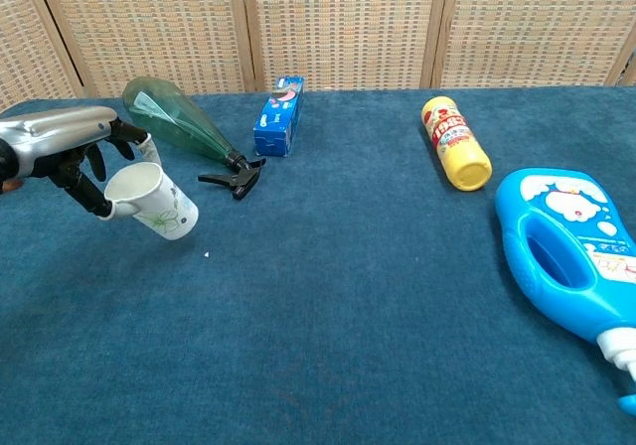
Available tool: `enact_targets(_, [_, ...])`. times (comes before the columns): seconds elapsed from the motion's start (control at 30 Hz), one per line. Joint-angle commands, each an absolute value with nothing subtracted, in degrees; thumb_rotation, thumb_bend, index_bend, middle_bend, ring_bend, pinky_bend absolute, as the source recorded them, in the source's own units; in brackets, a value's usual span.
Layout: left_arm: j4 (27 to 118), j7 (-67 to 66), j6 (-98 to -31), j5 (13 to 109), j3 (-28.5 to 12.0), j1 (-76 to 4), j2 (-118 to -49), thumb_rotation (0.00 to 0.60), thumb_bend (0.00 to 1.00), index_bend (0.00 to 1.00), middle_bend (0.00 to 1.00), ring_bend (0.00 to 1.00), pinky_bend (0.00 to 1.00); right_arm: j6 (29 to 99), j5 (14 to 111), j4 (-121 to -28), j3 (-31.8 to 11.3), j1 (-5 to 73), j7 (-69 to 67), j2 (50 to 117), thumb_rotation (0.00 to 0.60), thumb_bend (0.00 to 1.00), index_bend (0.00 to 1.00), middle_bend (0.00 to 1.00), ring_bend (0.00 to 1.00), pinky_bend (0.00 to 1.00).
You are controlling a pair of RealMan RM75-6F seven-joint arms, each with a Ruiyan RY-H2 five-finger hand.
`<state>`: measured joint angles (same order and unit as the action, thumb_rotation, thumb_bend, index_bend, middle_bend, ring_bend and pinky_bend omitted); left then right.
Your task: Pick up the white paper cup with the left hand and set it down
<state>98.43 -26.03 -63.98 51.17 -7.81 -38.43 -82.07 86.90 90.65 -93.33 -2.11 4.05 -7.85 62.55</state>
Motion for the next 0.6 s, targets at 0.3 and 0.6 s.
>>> enact_targets(0.3, [90.5,-2.5,-60.7,60.5,-9.1,-33.7,-88.0,0.6,0.31,0.38,0.24,0.23,0.36,86.6,90.9,-93.4,-1.9,4.2,-8.0,62.6,0.6,0.0,0.0,0.0,0.0,0.0])
enact_targets(0.6, [84.3,2.0,-57.4,63.9,-8.3,-33.8,-90.2,0.6,0.3,0.38,0.24,0.22,0.36,86.4,90.9,-93.3,-1.9,4.3,-7.7,62.9,0.6,0.0,0.0,0.0,0.0,0.0])
